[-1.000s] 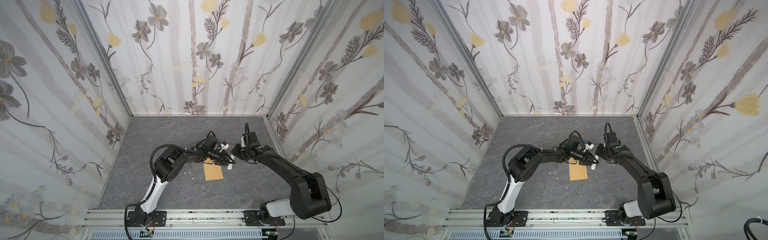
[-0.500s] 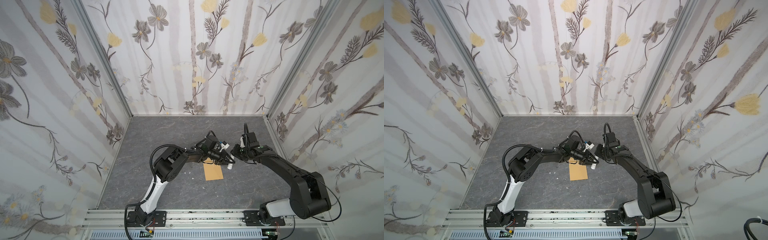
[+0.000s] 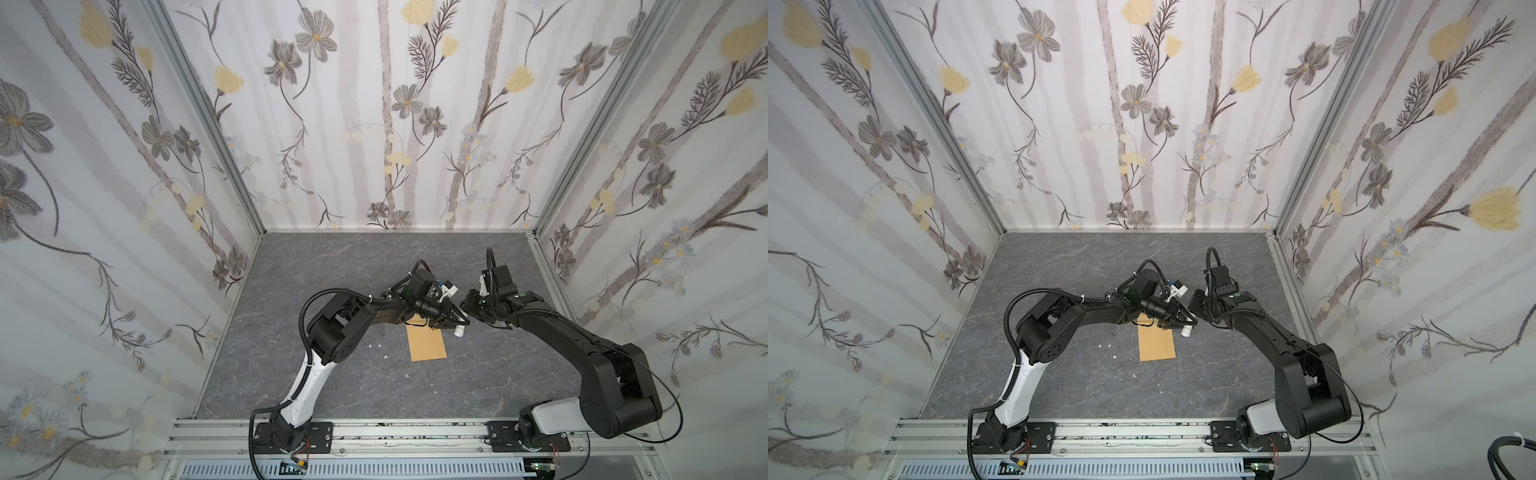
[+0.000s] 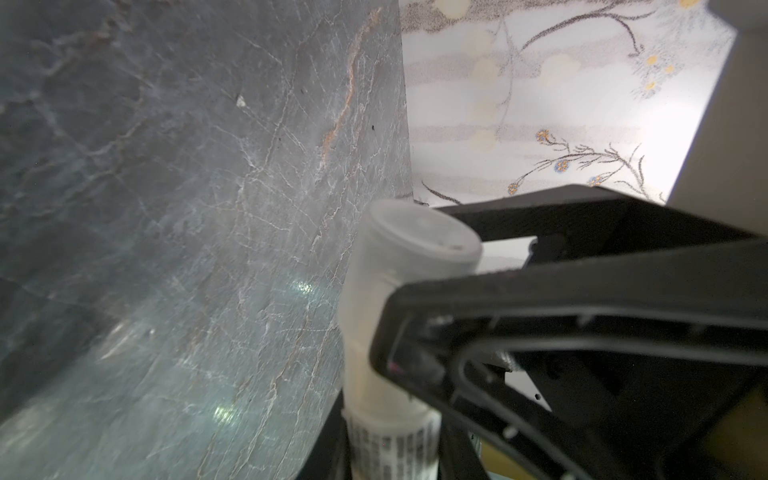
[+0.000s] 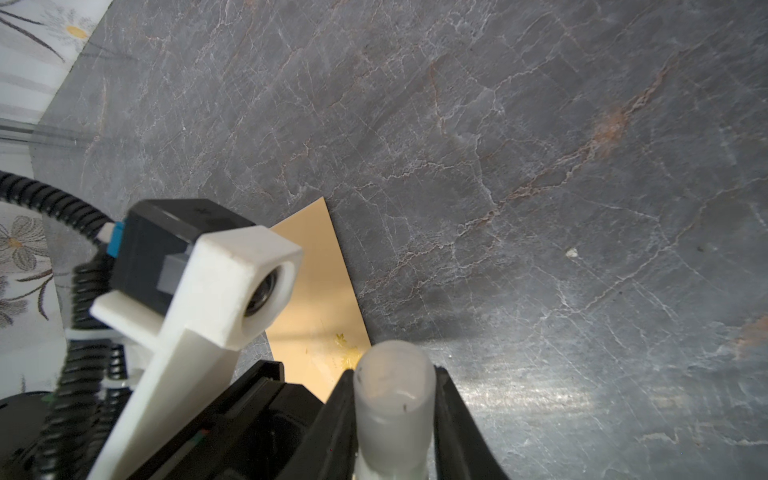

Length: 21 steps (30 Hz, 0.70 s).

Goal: Place the letter into the envelope and seal it

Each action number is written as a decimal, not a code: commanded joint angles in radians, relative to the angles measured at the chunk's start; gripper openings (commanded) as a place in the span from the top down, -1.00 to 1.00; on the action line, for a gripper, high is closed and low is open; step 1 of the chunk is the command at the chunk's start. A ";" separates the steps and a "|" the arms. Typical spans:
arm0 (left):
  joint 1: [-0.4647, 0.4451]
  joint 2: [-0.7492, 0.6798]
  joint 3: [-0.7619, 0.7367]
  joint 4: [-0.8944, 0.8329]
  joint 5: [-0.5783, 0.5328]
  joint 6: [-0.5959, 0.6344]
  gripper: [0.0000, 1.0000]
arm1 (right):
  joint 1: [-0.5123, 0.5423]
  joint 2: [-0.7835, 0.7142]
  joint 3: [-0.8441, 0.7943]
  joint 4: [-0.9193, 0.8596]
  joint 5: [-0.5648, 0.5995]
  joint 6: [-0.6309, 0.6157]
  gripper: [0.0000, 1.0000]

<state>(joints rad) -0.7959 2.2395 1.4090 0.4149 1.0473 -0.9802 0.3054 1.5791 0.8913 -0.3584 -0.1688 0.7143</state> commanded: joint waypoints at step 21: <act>0.011 -0.016 -0.002 0.027 -0.009 0.001 1.00 | 0.007 -0.004 -0.006 0.021 0.003 0.014 0.43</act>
<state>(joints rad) -0.7895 2.2360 1.4071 0.4141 1.0477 -0.9798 0.3107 1.5787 0.8898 -0.3485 -0.1688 0.7246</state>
